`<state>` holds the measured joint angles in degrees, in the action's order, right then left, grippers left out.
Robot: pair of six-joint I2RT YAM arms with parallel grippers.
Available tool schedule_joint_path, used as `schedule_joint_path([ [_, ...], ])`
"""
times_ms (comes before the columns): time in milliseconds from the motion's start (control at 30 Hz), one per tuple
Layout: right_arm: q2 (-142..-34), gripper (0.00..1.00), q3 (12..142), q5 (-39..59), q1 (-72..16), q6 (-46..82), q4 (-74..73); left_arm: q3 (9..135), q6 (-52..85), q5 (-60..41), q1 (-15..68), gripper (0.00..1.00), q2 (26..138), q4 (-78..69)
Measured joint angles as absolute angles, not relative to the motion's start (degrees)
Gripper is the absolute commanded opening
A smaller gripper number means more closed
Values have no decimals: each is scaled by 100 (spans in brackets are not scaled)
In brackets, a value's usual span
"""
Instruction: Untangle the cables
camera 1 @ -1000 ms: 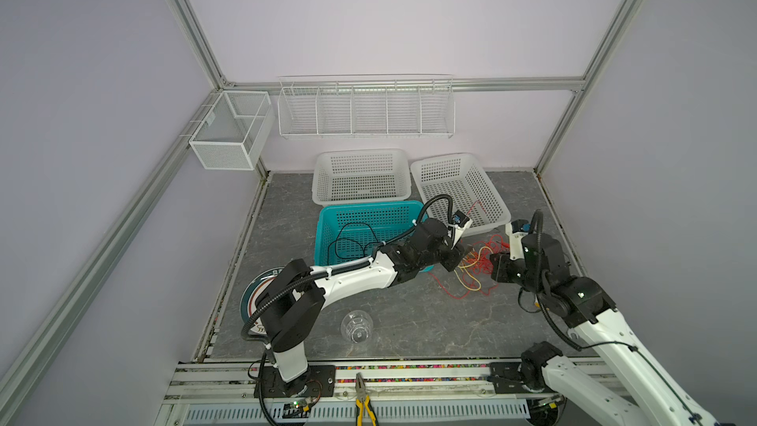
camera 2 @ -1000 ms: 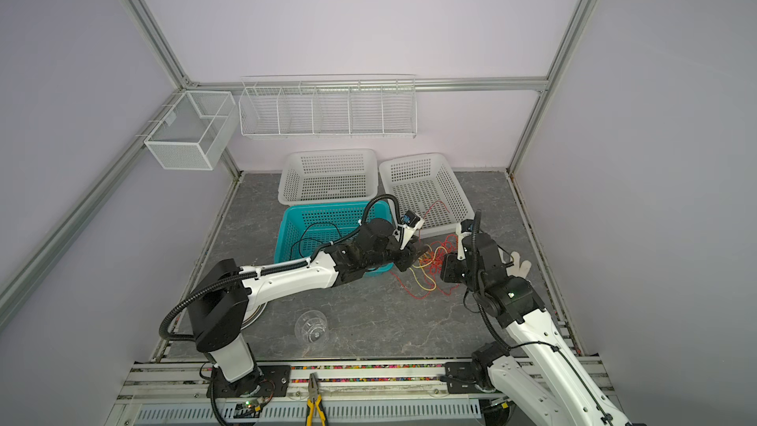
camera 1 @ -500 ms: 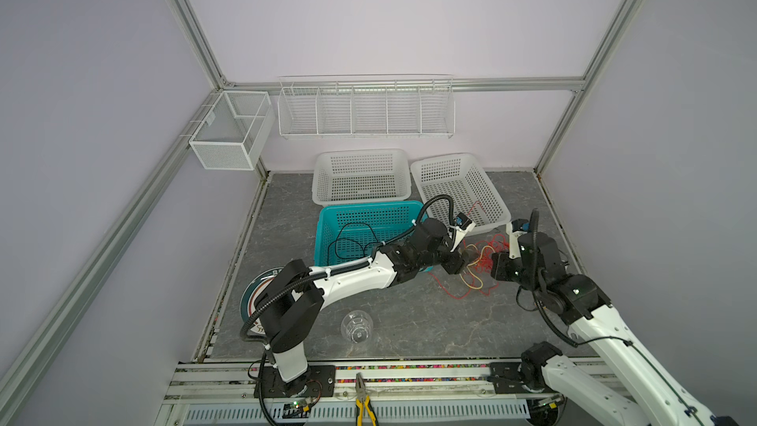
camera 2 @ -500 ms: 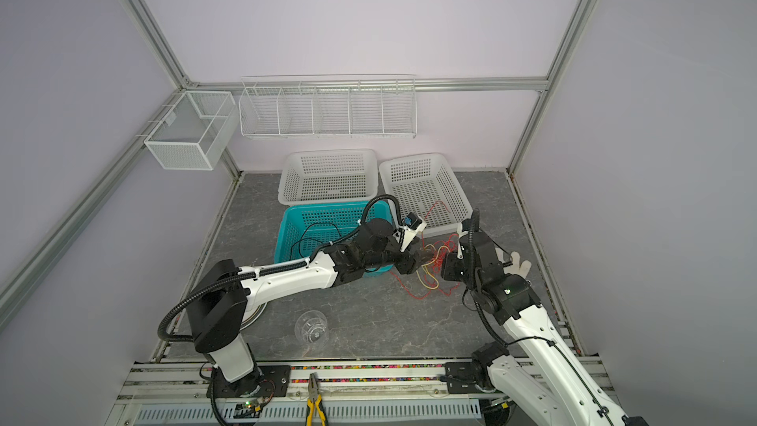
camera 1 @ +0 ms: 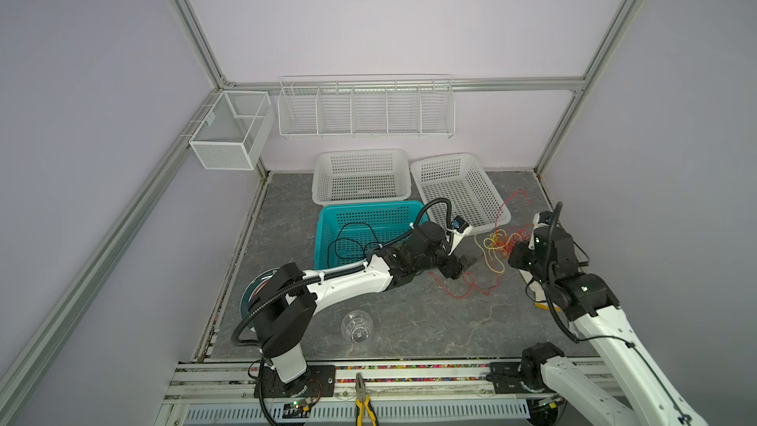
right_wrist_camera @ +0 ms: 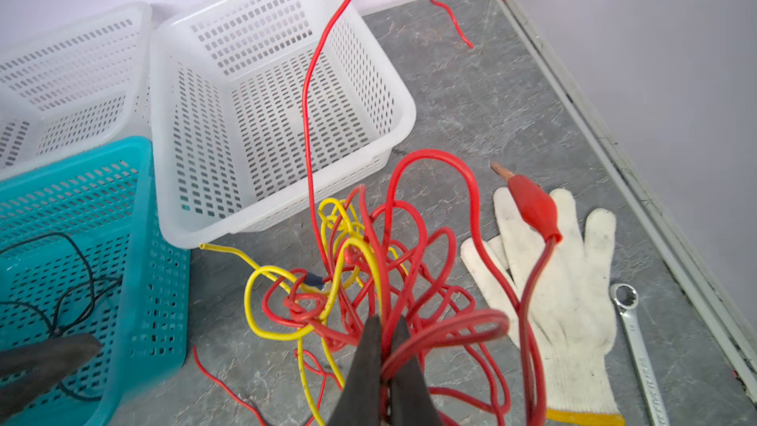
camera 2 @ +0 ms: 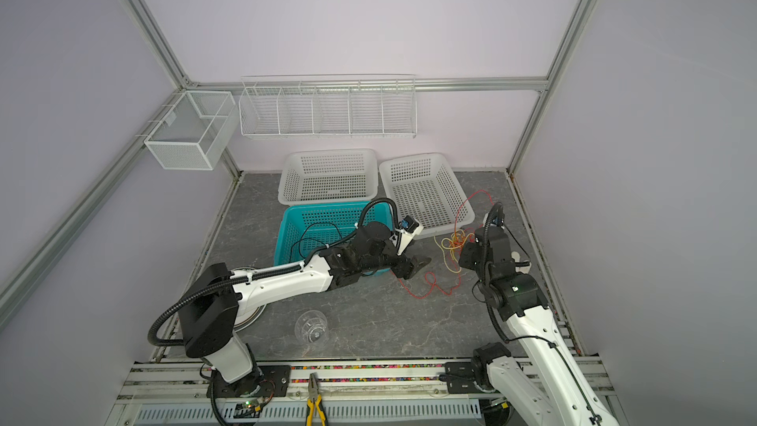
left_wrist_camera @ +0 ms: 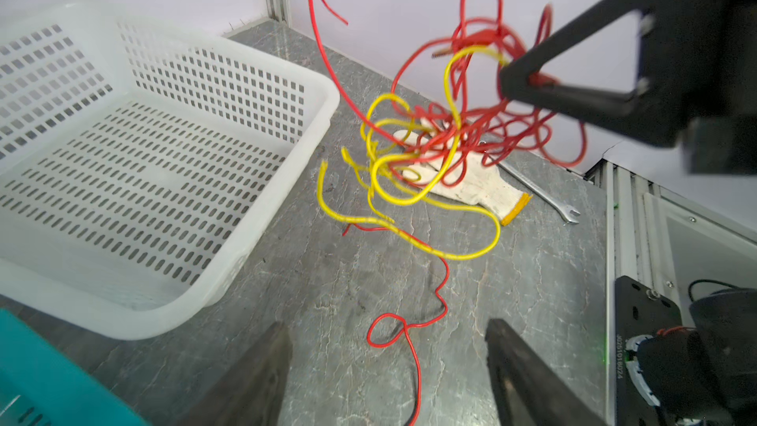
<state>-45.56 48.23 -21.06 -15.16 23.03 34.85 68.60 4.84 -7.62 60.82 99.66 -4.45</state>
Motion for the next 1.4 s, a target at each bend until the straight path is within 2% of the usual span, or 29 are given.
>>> schedule_joint_path([
  [233,-4480,6,5142,-2187,-1448,2071,3343,7247,650,-445,6189,77,10807,102],
  [700,-4340,6,4967,-2099,-1433,1964,3166,8715,464,602,6523,74,11920,1365],
  [1000,-4329,6,4818,-2049,-1428,1962,3142,9817,261,856,6720,66,12512,2449],
  [1267,-4066,7,4792,-2106,-1422,1892,3144,9922,248,915,6726,64,12648,2921],
  [1400,-3916,7,4792,-2161,-1404,1835,3148,9922,250,899,6724,60,12689,2985],
])
